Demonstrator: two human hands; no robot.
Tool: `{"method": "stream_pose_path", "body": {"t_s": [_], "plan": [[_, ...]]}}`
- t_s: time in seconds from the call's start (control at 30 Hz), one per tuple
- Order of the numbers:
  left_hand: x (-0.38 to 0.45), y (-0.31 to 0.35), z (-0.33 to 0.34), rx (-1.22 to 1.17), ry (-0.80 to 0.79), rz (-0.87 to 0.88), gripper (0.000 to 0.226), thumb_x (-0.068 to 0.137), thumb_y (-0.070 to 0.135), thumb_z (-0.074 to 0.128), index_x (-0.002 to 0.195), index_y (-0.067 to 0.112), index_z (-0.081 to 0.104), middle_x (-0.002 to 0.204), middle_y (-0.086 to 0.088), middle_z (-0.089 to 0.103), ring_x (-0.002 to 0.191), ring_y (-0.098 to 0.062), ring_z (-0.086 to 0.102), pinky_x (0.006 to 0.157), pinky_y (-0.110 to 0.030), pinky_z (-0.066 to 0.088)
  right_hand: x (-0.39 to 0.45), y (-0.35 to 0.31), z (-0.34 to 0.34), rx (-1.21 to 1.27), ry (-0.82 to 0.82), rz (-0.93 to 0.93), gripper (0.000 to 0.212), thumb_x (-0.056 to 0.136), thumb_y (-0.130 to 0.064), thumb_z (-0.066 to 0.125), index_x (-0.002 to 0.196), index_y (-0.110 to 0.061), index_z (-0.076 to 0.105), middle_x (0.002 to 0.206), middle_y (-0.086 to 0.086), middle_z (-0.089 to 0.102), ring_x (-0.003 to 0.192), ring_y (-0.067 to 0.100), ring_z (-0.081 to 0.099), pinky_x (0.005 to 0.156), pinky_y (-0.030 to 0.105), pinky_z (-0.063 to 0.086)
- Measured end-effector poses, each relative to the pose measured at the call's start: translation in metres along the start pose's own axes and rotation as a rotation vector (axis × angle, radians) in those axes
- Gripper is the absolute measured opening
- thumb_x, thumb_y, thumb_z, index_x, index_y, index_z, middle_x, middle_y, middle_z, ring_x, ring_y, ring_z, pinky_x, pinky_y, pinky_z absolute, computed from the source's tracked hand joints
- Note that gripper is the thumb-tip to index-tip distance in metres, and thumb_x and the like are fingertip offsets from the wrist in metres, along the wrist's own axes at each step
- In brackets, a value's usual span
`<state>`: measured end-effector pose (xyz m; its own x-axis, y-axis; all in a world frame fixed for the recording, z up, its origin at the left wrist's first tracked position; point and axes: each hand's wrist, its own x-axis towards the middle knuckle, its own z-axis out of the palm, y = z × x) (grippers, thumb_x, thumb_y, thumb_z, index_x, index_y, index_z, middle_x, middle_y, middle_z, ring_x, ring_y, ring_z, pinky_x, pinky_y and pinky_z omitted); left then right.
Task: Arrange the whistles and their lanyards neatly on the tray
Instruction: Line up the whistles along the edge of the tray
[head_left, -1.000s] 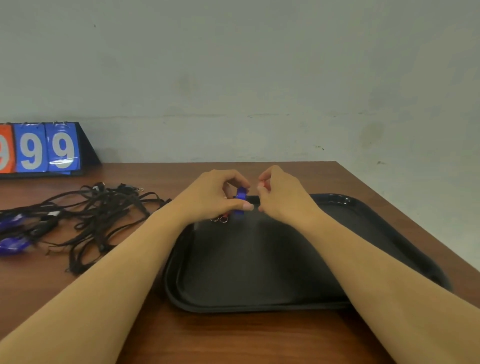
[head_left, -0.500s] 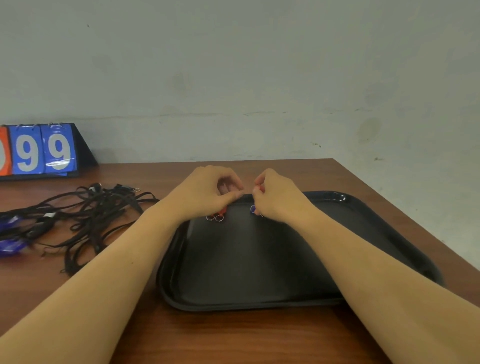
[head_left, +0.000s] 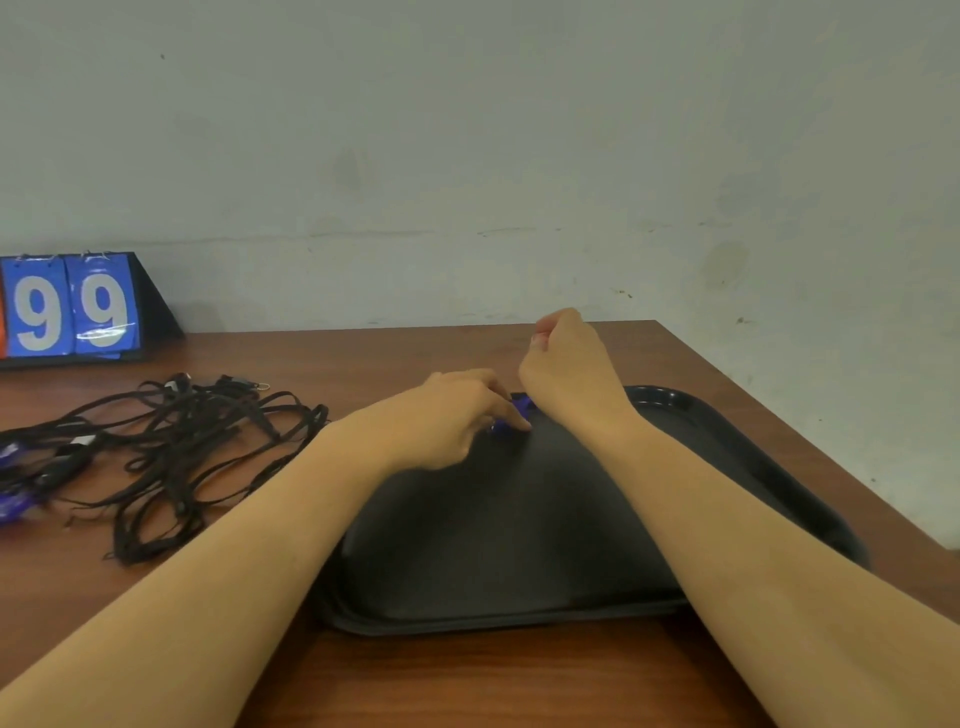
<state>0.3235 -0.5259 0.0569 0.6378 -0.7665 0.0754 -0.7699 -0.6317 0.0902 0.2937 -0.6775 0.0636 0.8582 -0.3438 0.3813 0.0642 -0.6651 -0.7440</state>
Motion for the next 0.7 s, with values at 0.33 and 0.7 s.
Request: {"method": "stream_pose_path", "body": {"t_s": [0.33,0.7], "plan": [[-0.01,-0.012,-0.011,0.09,0.008,-0.061,0.035,0.102,0.033,0.05,0.134,0.044,0.056,0.11,0.004,0.05,0.101,-0.014,0.04,0.093,-0.04,0.038,-0.001,0.002,0.003,-0.071,-0.07,-0.028,0.028,0.099,-0.013,0.05,0.127,-0.012,0.048,0.12,0.007,0.056,0.079,0.006,0.048,0.056,0.015,0.034],[-0.007,-0.009,-0.005,0.116,0.059,-0.108,0.03,0.102,0.043,0.051,0.131,0.04,0.056,0.098,0.01,0.043,0.1,-0.013,0.036,0.086,-0.035,0.027,-0.004,0.005,0.011,-0.153,-0.173,-0.022,0.032,0.099,-0.017,0.053,0.131,-0.015,0.049,0.122,0.005,0.056,0.085,0.011,0.053,0.066,0.023,0.042]]}}
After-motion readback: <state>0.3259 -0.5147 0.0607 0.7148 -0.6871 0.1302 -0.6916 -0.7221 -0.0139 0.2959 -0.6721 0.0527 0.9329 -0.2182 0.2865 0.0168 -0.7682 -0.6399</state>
